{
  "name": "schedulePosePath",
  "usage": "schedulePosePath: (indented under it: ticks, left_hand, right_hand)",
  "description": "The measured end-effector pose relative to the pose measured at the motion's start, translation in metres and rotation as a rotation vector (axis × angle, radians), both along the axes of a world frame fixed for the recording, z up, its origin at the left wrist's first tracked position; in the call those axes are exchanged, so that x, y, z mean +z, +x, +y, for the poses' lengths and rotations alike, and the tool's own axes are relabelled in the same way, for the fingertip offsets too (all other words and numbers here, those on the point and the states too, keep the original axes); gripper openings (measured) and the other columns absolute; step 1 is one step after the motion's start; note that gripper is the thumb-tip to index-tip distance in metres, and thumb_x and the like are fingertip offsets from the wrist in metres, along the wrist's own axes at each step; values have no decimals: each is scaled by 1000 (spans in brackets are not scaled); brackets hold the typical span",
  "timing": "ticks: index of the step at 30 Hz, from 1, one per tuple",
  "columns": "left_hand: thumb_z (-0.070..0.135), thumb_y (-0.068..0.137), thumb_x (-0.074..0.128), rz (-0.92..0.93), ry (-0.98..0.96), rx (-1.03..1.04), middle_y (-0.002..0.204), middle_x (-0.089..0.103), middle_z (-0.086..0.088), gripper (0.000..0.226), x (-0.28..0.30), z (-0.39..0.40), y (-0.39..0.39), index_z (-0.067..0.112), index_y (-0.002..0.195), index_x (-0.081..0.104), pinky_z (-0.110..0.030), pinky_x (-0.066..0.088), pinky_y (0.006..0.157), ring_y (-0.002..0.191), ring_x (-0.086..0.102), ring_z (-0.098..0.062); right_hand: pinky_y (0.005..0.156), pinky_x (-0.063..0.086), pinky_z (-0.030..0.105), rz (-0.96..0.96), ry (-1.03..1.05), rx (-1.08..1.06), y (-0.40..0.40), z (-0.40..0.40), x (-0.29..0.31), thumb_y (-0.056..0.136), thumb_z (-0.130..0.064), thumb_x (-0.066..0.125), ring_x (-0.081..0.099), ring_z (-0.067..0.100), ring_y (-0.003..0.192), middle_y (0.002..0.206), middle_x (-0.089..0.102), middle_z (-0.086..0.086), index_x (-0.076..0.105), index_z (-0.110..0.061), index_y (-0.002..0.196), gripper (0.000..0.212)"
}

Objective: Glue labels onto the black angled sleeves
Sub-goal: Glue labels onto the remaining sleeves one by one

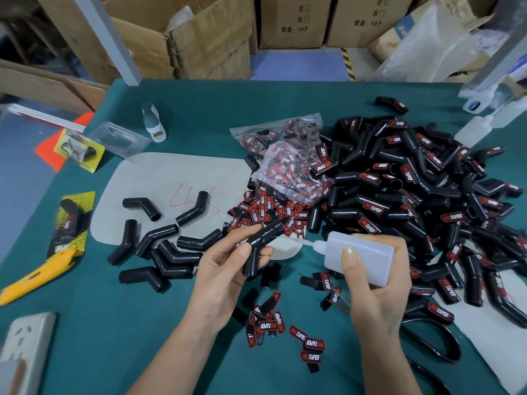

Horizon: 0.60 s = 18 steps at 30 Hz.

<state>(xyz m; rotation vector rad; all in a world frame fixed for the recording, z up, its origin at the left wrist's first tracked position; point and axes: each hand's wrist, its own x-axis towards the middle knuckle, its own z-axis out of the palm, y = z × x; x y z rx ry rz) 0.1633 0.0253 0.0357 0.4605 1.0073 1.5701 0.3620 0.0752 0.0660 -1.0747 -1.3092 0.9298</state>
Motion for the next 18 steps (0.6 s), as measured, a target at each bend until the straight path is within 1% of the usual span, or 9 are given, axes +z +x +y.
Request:
schedulePosePath:
  ticks: [2,5,10,18]
  left_hand:
    - [42,74,94,1,-3,1,107,78,-17,53,0,0,0,16,118,80,-26,62,83,94,79,-25]
    - [42,74,94,1,-3,0,107,78,-17,53,-1,0,0,17,118,80,-26,62,83,95,79,-25]
    - [42,75,94,-8,-3,-2,105,78,-18,54,-2,0,0,16,119,79,-26,62,84,95,79,-25]
    - [42,74,95,-16,-3,-2,104,78,-18,55,-2,1,0,15,119,79,-26,62,84,95,79,-26]
  right_hand:
    - [67,53,16,11,-15,-8,2,1,-1,89,-38,67,66,2,86,104,69,-17,60,-47,104,19]
    - [66,51,11,-13,5,19,-1,-1,0,90,-36,66,66,0,85,103,69,-19,60,-48,104,20]
    - [67,51,14,7,-13,3,1,1,-1,89,-38,67,66,2,84,101,69,-17,60,-48,103,18]
    - [65,50,10,-22,-14,31,0,0,-1,89,-38,66,66,-2,82,101,70,-19,60,-50,102,19]
